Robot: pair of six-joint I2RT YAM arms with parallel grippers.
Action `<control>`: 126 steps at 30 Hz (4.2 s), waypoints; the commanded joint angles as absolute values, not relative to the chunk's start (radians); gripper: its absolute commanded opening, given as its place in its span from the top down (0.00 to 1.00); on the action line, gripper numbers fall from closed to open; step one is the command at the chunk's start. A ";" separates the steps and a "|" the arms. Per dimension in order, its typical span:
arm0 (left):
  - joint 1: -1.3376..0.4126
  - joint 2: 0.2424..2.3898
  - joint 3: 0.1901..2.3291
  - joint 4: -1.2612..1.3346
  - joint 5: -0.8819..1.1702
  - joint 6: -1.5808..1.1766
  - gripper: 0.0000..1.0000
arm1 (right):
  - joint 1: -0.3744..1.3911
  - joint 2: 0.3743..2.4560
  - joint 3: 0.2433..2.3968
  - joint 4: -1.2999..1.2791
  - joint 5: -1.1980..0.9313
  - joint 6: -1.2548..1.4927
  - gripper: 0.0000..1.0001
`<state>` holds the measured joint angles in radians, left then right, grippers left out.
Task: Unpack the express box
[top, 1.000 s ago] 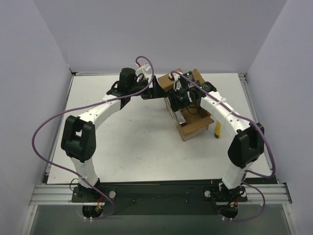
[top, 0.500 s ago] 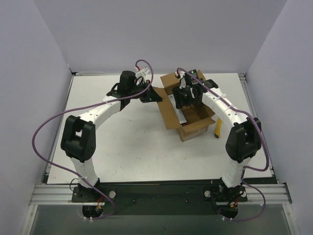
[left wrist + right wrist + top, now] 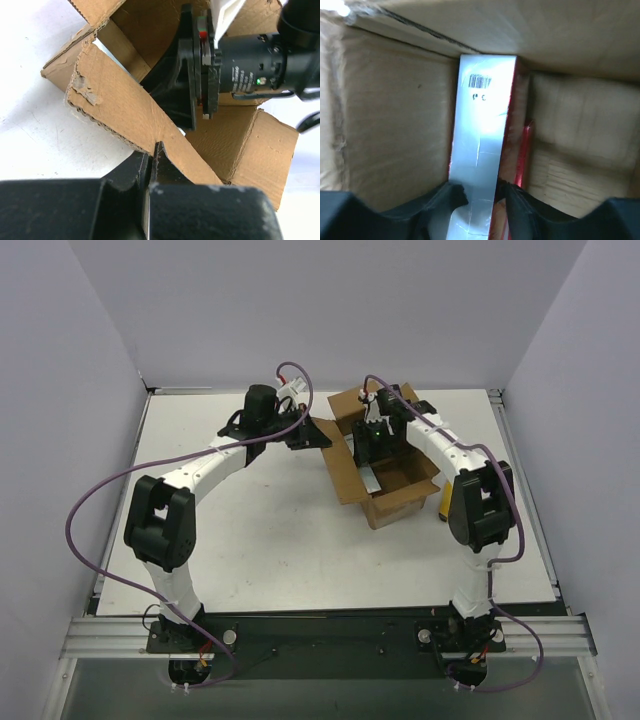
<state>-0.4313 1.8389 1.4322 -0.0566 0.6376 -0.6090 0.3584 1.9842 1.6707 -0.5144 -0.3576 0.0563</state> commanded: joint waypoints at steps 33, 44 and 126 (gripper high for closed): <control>-0.448 1.864 1.486 -0.074 0.644 -0.558 1.00 | 0.230 1.657 2.006 -0.558 -0.442 0.173 1.00; -0.449 1.829 1.447 -0.069 0.640 -0.555 1.00 | 0.023 1.617 2.056 -0.569 -0.338 0.074 1.00; -0.468 1.706 1.242 -0.045 0.710 -0.423 1.00 | 0.506 1.727 1.368 -0.535 -0.104 0.098 0.54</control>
<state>-0.4614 1.6989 1.2308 0.0021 0.7197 -0.4892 0.5110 1.6958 1.3685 -0.5049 -0.1268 0.0345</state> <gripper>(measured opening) 0.043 0.449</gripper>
